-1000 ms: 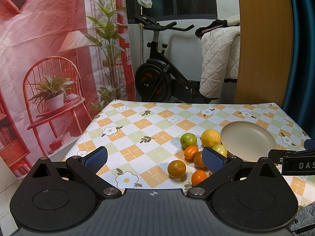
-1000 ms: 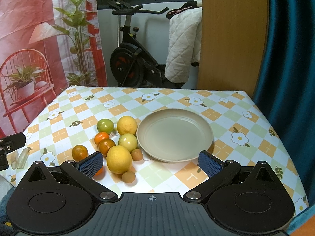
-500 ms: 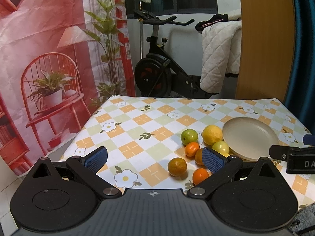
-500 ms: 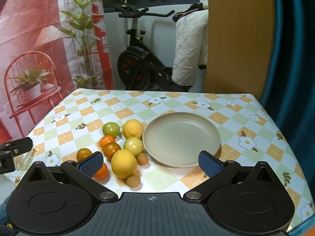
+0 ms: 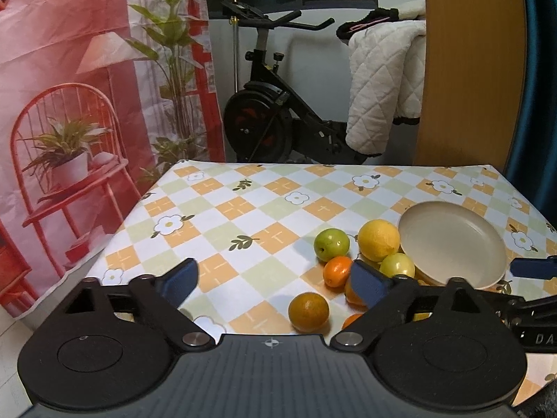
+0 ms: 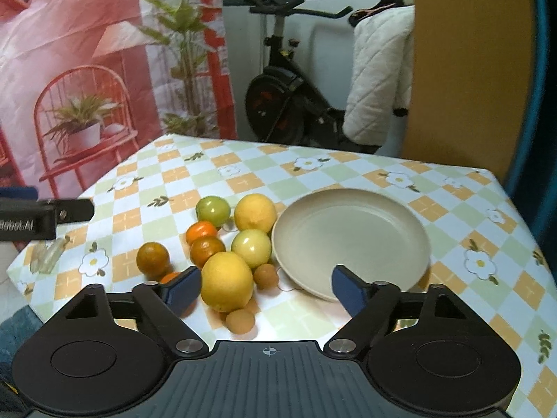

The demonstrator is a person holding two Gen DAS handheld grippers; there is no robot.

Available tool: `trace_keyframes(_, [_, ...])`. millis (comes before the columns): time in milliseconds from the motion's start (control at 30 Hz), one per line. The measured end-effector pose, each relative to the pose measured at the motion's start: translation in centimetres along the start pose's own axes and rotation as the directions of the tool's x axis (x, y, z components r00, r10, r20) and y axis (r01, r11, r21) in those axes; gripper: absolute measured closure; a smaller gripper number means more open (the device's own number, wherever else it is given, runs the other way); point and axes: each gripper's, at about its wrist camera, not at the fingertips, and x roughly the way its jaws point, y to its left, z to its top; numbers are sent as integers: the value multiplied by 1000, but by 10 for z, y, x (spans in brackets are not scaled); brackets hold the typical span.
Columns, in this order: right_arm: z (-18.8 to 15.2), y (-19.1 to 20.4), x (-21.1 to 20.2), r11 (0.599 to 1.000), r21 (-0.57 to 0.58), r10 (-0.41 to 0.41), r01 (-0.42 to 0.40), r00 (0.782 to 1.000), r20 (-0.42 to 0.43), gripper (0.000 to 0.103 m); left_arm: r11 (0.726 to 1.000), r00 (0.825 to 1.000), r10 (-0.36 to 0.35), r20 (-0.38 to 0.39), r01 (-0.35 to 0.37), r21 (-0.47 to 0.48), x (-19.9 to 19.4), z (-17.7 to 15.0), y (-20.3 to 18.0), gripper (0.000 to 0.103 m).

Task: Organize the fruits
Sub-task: 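Move the left tool to the large yellow lemon and close on it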

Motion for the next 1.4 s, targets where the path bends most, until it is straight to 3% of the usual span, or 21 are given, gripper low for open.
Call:
trace_keyframes(100, [0,-1,9,1000,-26,10,-10,1000,4,33,999,1000,-22,-4,22,-29,9,2,3,19])
trace_keyframes(200, [0,-2,18,999,-47,10,-10,1000,1,43,998,999,-48,-22,46,-52,18,3,6,29])
trace_keyframes(367, [-7,-1,34,997,-64,42,-44,999,-34,59,996,997,-61,-53,57,-65,31,-1,5,36])
trace_keyframes(700, [-15,7,48,991,-72,106,-110,992,-66,59,990,987,-139,-77,139,-5,43,-12,-9,36])
trace_keyframes(833, [-15,12,54,987,-98,118,-125,990,-79,59,986,982,-167,-93,165,-26,50,-12,-2,38])
trace_keyframes(900, [-14,14,58,985,-110,121,-130,989,-85,59,984,979,-178,-102,174,-48,54,-11,1,43])
trace_keyframes(1033, [-12,17,67,982,-129,128,-139,988,-88,58,970,966,-236,-109,227,-85,61,-10,2,43])
trace_keyframes(1400, [-17,10,76,978,-104,174,-182,982,-79,57,923,915,-383,-125,376,-77,76,-13,-29,43])
